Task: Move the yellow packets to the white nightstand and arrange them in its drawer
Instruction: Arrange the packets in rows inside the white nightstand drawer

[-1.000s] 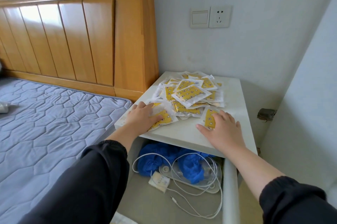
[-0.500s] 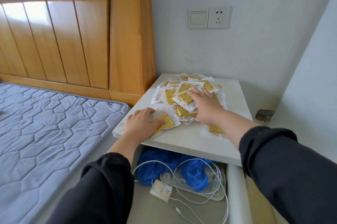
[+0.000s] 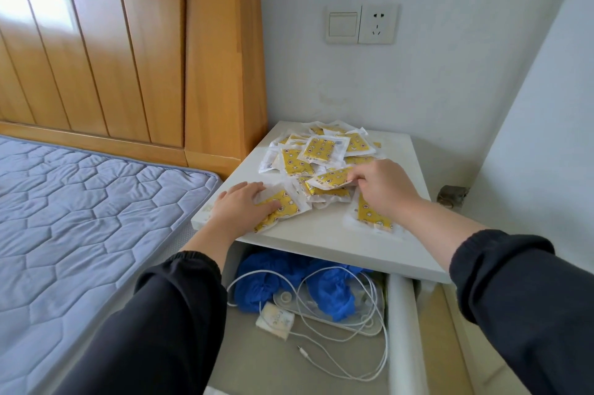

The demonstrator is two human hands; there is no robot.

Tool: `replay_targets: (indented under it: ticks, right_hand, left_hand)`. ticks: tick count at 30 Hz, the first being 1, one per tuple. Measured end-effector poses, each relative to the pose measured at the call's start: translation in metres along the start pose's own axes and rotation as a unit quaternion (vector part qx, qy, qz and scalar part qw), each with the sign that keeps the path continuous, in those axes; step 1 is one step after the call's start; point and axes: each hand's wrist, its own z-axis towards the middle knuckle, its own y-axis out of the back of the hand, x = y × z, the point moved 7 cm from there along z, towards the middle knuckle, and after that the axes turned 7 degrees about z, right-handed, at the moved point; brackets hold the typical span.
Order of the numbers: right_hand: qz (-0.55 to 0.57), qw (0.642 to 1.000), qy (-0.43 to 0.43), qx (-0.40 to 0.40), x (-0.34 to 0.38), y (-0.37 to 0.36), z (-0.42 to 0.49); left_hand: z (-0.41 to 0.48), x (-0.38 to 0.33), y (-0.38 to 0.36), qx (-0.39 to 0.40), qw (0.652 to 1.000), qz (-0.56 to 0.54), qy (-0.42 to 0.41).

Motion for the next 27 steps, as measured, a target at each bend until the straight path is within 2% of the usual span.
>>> replay_targets:
  ticks: [5, 8, 13, 18, 23, 27]
  right_hand:
    - [0.098, 0.993, -0.067, 0.007, -0.034, 0.012, -0.033]
    - [0.085, 0.990, -0.106, 0.046, -0.046, 0.013, -0.053]
    - [0.131, 0.978, -0.161, 0.006, -0.049, 0.019, -0.048]
    - [0.072, 0.955, -0.256, 0.130, -0.058, -0.002, -0.038]
    - [-0.025, 0.926, -0.307, 0.219, -0.051, 0.001, -0.032]
    - [0.011, 0.913, -0.318, 0.255, -0.042, -0.005, -0.037]
  left_hand:
    - [-0.002, 0.004, 0.002, 0.018, 0.999, -0.037, 0.015]
    - [-0.004, 0.005, 0.004, 0.018, 0.997, -0.067, 0.025]
    - [-0.006, 0.009, 0.007, 0.005, 0.991, -0.124, 0.048]
    - [-0.005, 0.009, 0.008, 0.001, 0.989, -0.133, 0.058]
    - [-0.007, 0.009, 0.012, 0.001, 0.988, -0.133, 0.077]
    - [-0.015, 0.006, 0.016, 0.000, 0.985, -0.150, 0.082]
